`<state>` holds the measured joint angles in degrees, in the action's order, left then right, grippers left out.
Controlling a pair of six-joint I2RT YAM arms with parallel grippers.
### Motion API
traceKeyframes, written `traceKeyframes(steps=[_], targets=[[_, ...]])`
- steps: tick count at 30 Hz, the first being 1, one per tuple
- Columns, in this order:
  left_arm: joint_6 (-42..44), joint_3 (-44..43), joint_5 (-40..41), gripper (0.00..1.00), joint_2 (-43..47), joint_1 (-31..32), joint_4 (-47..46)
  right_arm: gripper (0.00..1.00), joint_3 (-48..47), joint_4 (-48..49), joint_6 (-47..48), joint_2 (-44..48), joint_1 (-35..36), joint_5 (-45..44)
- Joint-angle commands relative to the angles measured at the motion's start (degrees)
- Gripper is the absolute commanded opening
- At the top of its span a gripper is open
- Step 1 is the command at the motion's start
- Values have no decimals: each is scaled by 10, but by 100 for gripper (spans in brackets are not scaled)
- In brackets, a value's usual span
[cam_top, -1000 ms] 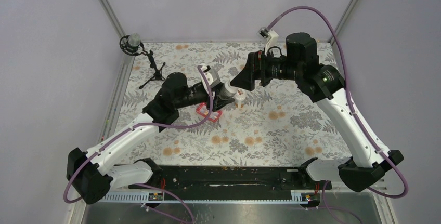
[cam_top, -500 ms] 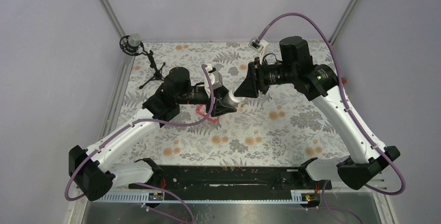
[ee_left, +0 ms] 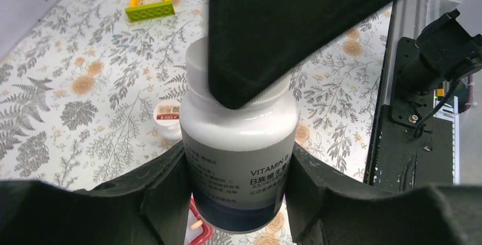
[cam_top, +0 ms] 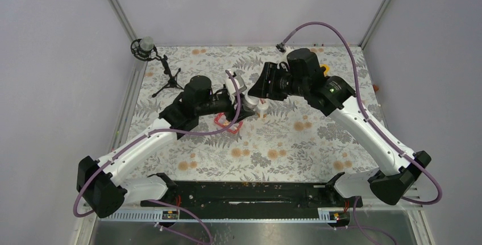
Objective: Sort the pills into containers
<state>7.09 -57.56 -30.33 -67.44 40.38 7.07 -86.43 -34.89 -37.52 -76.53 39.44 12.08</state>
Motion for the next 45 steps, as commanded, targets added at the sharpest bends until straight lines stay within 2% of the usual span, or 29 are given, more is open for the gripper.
traceKeyframes(steps=[1,3,5,8,12,16,19,22,27,31,41,45], targets=[[14,7,16,0,31,15,-96,68,-55,-12,-25,-12,-2,-57],[12,9,16,0,35,15,-92,82,-56,-10,8,0,-11,-24],[8,10,5,0,36,15,-89,87,-39,5,39,19,-28,14],[2,-4,-57,0,33,15,-66,89,-31,6,84,46,-41,74],[7,-31,-146,0,21,15,-10,90,-29,1,177,67,-41,205],[8,-52,-203,0,7,15,17,91,-41,-64,282,63,-41,281],[15,-64,-224,0,-3,15,31,91,-61,-124,331,53,-40,252],[19,-70,-233,0,-12,15,41,91,-62,-136,335,48,-40,220],[23,-72,-234,0,-17,15,41,88,-43,-101,304,38,-34,190],[26,-74,-241,0,-15,15,41,86,-38,-75,252,25,-33,95],[30,-75,-229,0,0,15,47,85,-59,-81,180,-1,-34,-40],[30,-73,-220,0,0,15,50,86,-66,-77,178,17,-38,-34]])
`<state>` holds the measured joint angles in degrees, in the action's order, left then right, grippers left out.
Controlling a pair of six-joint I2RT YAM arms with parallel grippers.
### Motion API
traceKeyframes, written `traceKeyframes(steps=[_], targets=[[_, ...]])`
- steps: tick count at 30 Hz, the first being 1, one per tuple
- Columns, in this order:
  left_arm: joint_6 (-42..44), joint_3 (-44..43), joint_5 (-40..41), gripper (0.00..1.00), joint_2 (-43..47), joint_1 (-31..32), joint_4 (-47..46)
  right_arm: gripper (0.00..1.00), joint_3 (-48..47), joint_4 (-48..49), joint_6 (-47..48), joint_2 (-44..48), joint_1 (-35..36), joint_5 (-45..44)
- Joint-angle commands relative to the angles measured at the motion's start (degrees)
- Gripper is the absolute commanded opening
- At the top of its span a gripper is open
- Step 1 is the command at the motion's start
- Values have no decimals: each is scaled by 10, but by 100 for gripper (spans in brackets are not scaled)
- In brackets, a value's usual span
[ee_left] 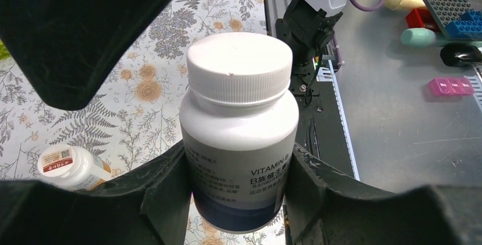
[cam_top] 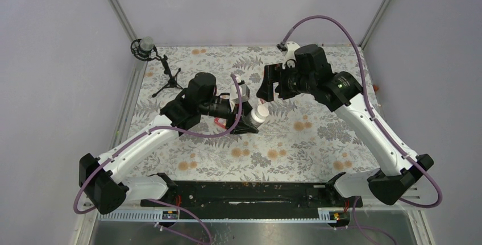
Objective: Sort the pills into containers
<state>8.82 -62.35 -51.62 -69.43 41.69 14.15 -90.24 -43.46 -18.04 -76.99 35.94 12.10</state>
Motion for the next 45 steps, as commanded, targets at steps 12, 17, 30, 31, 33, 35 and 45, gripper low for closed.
traceKeyframes(steps=[12,17,30,31,33,35,45], targets=[[14,-30,-8,0,17,2,-17,87,13,40,117,76,-12,321],[12,-33,-19,0,15,2,-17,89,-1,-17,168,69,-3,304],[19,-42,-7,0,6,2,-8,34,9,25,109,36,17,175],[20,-41,3,0,7,2,-8,27,13,36,88,34,17,152],[24,-39,24,0,9,2,-9,21,23,65,27,33,18,108],[25,-37,46,0,10,2,-12,21,42,109,-46,36,22,59],[25,-22,117,0,20,2,-23,83,8,110,-147,26,27,-59]])
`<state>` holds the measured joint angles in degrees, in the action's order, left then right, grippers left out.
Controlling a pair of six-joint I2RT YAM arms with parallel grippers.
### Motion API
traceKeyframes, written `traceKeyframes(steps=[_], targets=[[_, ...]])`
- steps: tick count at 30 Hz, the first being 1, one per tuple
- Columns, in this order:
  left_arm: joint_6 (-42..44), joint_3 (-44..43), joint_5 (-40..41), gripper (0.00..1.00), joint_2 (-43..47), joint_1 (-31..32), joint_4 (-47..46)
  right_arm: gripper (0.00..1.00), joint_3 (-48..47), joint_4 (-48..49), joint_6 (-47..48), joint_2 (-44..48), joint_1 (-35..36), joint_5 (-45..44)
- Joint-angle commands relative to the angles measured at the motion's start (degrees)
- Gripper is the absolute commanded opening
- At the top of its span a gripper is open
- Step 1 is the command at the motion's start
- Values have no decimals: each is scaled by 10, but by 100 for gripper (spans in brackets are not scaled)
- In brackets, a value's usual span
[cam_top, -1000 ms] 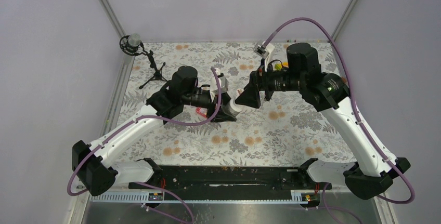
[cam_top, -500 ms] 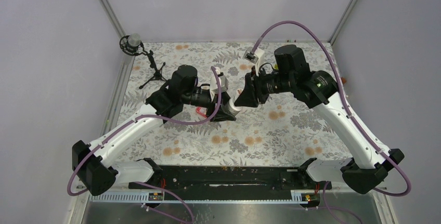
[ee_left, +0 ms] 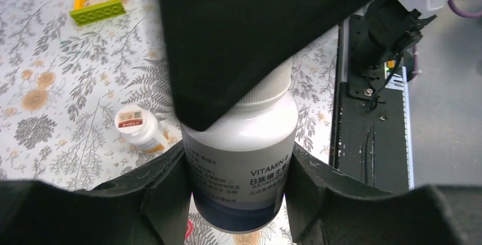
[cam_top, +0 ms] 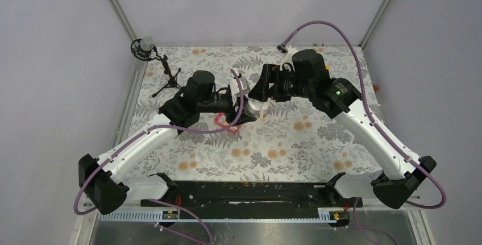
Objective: Sort the pills into containers
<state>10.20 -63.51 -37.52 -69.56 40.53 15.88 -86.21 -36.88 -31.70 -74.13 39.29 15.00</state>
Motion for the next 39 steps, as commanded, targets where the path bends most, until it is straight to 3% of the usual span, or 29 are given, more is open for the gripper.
traceKeyframes(steps=[1,4,8,12,15,22,27,32,39], targets=[[10,-8,-21,0,22,14,-40,91,-31,49,4,5,-8,-72],[7,-5,-18,0,23,15,-40,99,-22,63,55,33,-14,-17],[8,-7,-26,0,25,15,-40,99,-8,52,163,60,-22,77],[10,-13,-56,0,23,15,-41,98,-19,-17,258,55,-22,164],[8,-16,-79,0,22,14,-41,94,-28,-50,283,42,-22,166],[7,-15,-115,0,25,14,-40,82,-29,-22,218,11,-23,88],[-1,-5,-134,0,32,14,-54,81,-31,-2,109,-5,-30,-36],[-10,1,-126,0,41,14,-69,82,-37,-25,49,-27,-58,-58],[-13,4,-112,0,42,14,-68,86,-16,3,72,20,-90,18]])
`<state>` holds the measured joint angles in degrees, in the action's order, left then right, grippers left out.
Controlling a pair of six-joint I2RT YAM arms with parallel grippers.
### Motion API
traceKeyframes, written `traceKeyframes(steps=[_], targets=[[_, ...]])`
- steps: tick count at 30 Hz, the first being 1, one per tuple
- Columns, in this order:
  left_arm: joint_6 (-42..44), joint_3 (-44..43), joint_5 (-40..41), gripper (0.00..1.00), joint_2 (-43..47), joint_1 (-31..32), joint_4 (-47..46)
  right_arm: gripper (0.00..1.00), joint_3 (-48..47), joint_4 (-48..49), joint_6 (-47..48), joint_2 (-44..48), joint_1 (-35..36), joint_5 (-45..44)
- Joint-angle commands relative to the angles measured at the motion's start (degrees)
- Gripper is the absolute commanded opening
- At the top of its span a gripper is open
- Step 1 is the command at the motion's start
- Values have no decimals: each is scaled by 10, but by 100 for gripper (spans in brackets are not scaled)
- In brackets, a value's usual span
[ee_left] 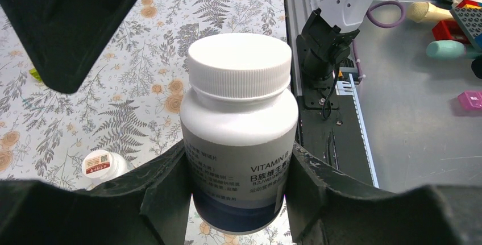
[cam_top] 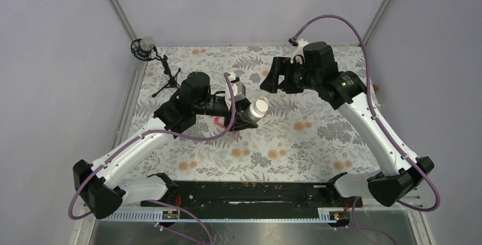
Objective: Sort the pills into containers
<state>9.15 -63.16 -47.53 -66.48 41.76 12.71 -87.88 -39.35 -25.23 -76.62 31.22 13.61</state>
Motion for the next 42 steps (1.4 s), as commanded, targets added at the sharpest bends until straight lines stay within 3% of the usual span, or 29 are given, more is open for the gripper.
traceKeyframes(steps=[1,4,7,9,13,20,28,36,41,42], targets=[[-4,0,-11,0,10,2,-36,87,6,39,19,58,-12,48],[-6,-2,-12,0,7,2,-36,89,17,63,59,82,-14,130],[-6,-5,-23,0,4,2,-35,91,7,74,73,77,-12,313],[-9,-9,-42,0,-3,2,-38,93,14,81,75,79,-3,357],[-13,-30,-67,0,-25,2,-35,94,20,49,135,85,22,290],[-17,-35,-72,0,-33,2,-36,70,-10,-23,206,72,39,223],[-22,-34,-70,0,-33,2,-43,69,-9,-39,237,75,46,214],[-24,-25,-27,0,-25,2,-57,25,13,25,153,65,63,139],[-22,3,72,0,-6,2,-93,1,60,112,15,65,99,-24],[-22,7,83,0,-4,2,-98,0,65,116,-18,63,104,-66]])
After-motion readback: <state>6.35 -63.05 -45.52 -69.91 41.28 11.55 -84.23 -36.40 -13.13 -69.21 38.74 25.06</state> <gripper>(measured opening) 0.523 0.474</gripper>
